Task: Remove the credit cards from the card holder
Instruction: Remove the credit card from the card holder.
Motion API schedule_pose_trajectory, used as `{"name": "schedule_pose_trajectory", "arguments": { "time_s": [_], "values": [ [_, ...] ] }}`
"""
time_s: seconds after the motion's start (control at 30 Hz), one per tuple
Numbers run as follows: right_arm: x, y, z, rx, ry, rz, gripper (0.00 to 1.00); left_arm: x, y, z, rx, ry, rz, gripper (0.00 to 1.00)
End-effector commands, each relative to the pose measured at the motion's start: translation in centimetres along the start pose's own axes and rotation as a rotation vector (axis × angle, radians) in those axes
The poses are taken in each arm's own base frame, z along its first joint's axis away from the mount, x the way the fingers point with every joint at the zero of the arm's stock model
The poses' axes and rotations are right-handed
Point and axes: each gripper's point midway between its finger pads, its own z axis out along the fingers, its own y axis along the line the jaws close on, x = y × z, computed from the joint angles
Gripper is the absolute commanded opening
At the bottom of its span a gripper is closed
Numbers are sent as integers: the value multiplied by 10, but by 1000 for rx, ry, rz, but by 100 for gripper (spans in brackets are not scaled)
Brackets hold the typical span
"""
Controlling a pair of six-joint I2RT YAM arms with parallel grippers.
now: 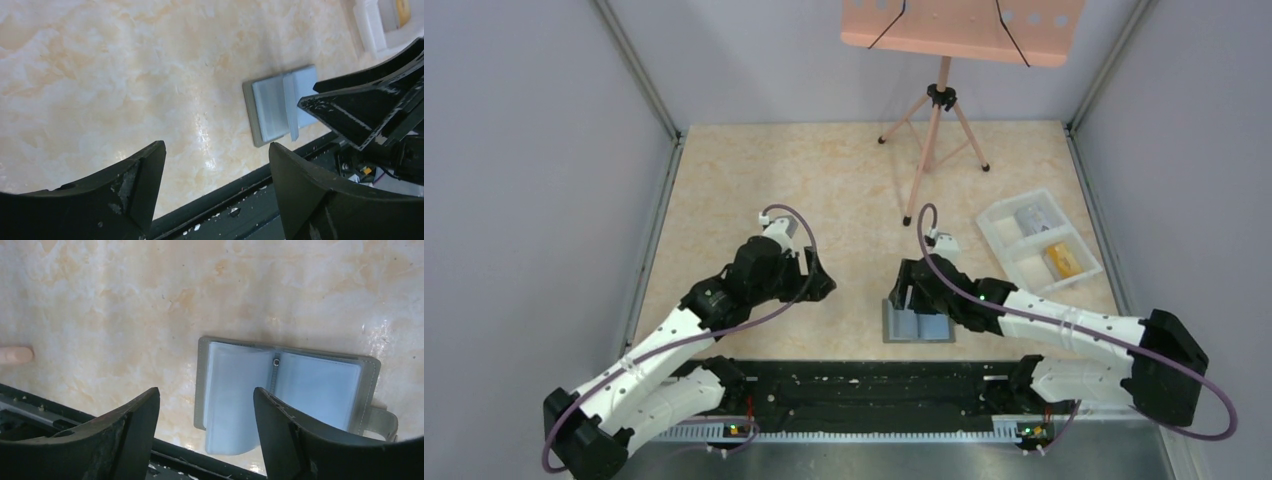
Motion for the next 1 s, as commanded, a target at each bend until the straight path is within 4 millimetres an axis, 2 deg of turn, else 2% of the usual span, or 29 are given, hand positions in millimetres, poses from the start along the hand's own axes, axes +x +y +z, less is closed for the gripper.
{"name": "schedule_pose_trajectory", "arguments": {
  "time_s": [0.0, 0.13, 0.4, 0.63, 0.83, 0.97],
  "values": [
    [-1, -1, 4, 134, 7, -86, 71, -40, -2, -23, -20, -186, 7, 82],
    [3, 3, 12, 221, 16, -151, 76, -39, 3, -32, -33, -208, 13, 84],
    [25, -10, 34, 332, 84, -198, 74, -32, 9, -37, -46, -200, 27, 85],
    [35, -16, 40, 332, 99, -198, 70, -30, 12, -37, -51, -200, 36, 85],
    [40, -14, 45, 316, 110, -191, 72, -30, 12, -35, -53, -199, 41, 86],
    [43, -20, 46, 337, 115, -200, 72, -30, 11, -35, -50, -195, 40, 86]
  ]
}}
